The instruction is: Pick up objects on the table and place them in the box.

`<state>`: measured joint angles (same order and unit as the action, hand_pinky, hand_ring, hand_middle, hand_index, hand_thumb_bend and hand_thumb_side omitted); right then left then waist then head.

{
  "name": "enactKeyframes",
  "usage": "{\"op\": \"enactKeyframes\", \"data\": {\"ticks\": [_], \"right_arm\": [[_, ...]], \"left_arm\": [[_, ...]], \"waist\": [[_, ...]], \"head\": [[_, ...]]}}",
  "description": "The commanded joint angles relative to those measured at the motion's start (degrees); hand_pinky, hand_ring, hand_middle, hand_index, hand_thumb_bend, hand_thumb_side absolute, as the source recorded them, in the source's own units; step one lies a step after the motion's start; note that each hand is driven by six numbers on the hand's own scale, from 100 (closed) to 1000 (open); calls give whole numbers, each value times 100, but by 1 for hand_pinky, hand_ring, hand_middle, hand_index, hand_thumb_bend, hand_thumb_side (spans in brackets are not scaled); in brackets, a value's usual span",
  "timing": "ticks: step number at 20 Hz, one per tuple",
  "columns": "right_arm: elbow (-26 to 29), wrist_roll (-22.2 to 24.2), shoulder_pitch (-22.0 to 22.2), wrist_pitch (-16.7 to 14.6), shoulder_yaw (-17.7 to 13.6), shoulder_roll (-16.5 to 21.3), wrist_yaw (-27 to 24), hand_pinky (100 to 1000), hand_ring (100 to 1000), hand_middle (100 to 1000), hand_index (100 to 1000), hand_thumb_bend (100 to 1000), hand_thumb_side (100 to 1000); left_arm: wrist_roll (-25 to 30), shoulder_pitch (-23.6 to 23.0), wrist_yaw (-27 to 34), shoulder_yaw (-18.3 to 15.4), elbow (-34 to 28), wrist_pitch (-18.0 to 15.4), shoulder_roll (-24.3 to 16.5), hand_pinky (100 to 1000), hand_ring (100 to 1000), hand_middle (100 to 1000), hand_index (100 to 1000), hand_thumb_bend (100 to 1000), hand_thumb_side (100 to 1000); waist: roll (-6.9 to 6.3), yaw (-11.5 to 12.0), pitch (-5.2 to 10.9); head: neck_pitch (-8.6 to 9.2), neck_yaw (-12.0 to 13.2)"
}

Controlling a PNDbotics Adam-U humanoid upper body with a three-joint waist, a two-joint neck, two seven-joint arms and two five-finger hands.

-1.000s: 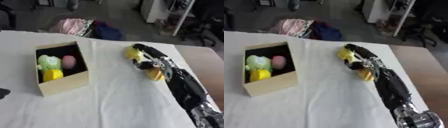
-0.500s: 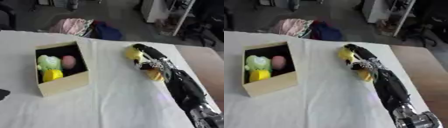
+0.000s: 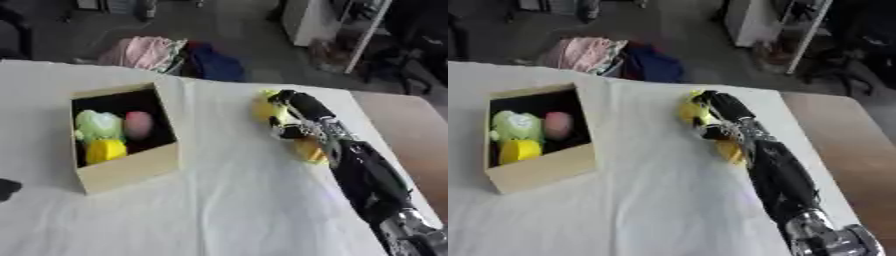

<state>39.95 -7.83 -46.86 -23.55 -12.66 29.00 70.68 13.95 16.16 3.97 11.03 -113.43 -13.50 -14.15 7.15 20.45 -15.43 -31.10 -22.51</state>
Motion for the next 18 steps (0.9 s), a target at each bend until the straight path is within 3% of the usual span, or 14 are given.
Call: {"op": "enactKeyframes", "data": {"ticks": [1,4,8,18], "right_arm": [[-86,-67,-8,15,40,108,213,657,718,686,859,100,266],[-69,-149,-3,14,63,126,461,660,719,666,839,100,297],[-101,-306,20,81,58,135,806,624,675,598,742,100,328],[-218,-891,82,266,32,180,959,419,455,320,463,100,307]], "left_arm": [[16,73,-32,-14,-116,-6,-98,756,700,566,728,100,608],[17,74,-37,-14,-116,-5,-97,757,701,566,729,100,608],[15,81,-30,-16,-116,-4,-97,757,700,566,729,100,608],[13,90,-15,-24,-116,-2,-102,758,699,567,730,100,608]], "waist": [[43,-2,-19],[47,-3,-21],[47,1,-17],[53,4,-9]], "head": [[87,2],[86,5],[92,4],[112,13]]}}
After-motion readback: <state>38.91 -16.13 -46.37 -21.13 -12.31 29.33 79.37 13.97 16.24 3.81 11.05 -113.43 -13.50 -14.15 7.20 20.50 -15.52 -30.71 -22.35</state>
